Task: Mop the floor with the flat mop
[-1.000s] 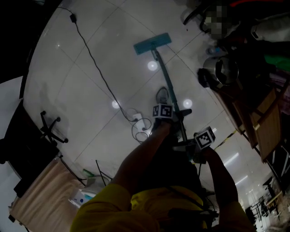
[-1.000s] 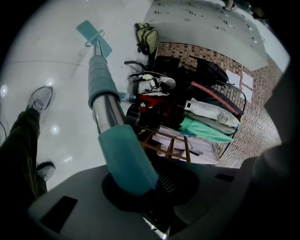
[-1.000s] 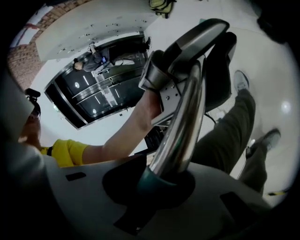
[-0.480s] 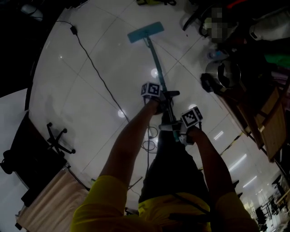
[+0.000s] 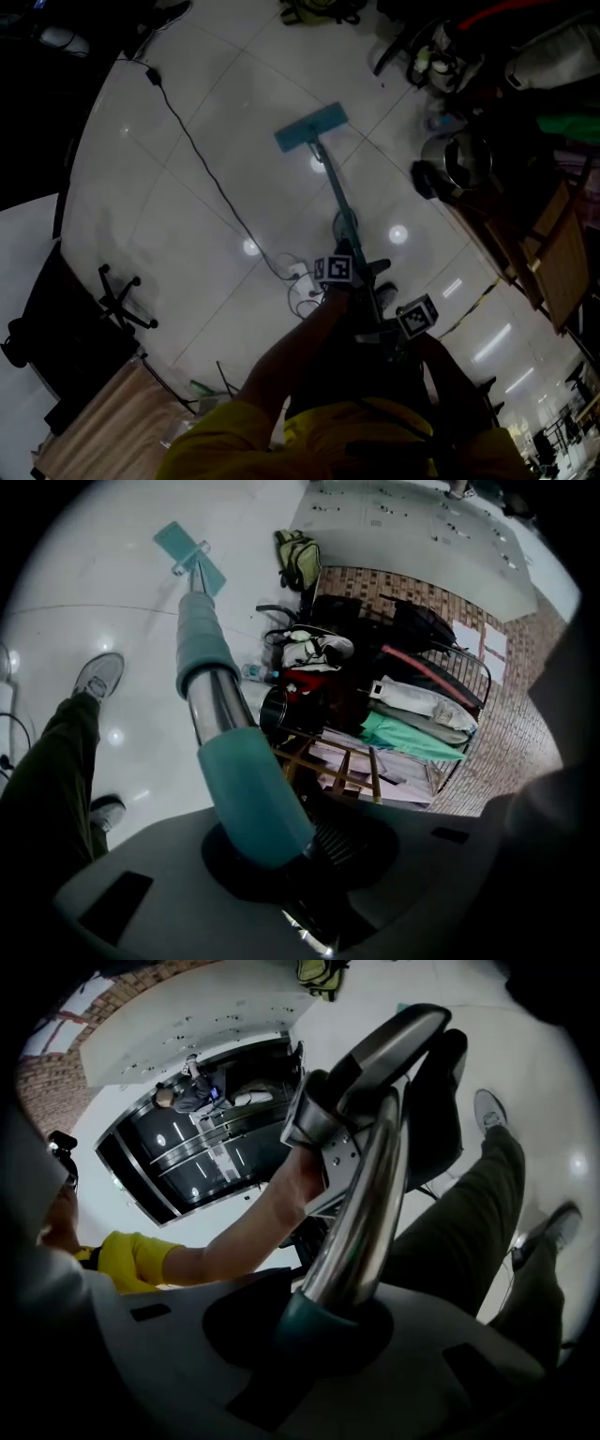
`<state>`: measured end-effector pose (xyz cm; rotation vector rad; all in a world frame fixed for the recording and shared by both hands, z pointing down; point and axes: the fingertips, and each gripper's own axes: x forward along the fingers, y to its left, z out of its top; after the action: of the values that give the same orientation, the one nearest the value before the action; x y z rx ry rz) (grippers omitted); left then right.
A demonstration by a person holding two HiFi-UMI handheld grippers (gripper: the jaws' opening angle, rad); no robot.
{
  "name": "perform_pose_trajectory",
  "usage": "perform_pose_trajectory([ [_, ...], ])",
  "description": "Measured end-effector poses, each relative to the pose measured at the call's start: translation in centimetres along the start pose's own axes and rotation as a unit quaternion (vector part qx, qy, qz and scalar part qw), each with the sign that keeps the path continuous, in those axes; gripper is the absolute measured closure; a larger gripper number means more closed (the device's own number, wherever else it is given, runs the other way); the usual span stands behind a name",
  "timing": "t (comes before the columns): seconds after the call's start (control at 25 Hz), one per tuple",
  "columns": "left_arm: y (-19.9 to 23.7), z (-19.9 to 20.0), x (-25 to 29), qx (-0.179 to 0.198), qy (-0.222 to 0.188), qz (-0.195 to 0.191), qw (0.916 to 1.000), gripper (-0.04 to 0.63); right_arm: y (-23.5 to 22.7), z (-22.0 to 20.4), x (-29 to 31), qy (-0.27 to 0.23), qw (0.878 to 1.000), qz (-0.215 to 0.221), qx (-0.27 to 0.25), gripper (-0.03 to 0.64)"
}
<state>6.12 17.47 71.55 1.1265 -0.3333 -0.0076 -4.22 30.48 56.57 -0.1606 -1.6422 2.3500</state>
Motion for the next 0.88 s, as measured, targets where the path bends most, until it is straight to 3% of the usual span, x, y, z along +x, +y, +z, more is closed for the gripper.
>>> perform_pose_trajectory([
  [0.2, 0.0, 10.3, -0.2, 0.039, -0.006, -0.005, 0.9992, 0.495, -0.7, 10.0, 0.7, -0.014, 0.998, 0.002, -0.059, 0.549],
  [0.32, -0.3, 15.1, -0.9, 0.05, 0.003, 0.01, 0.9987, 0.502, -0.1, 13.9, 2.0, -0.029, 0.999, 0.028, 0.013, 0.552],
  [0.44, -2.4, 17.2, -2.2, 0.052, 0.017, 0.025, 0.9982, 0.502, 2.8, 16.7, 2.7, -0.047, 0.997, 0.058, -0.015, 0.543],
  [0.6, -4.5, 14.6, -3.7, 0.057, 0.007, 0.011, 0.9983, 0.486, 5.6, 13.9, 3.3, -0.019, 0.998, 0.047, -0.048, 0.531],
  [0.72, -6.6, 10.0, -4.5, 0.071, -0.004, 0.011, 0.9974, 0.486, 8.2, 8.9, 3.0, -0.005, 0.997, 0.061, -0.044, 0.526],
  [0.88, -10.7, 2.0, -4.5, 0.052, -0.022, -0.022, 0.9981, 0.486, 11.3, 0.5, 1.3, 0.009, 0.998, 0.029, -0.047, 0.526],
])
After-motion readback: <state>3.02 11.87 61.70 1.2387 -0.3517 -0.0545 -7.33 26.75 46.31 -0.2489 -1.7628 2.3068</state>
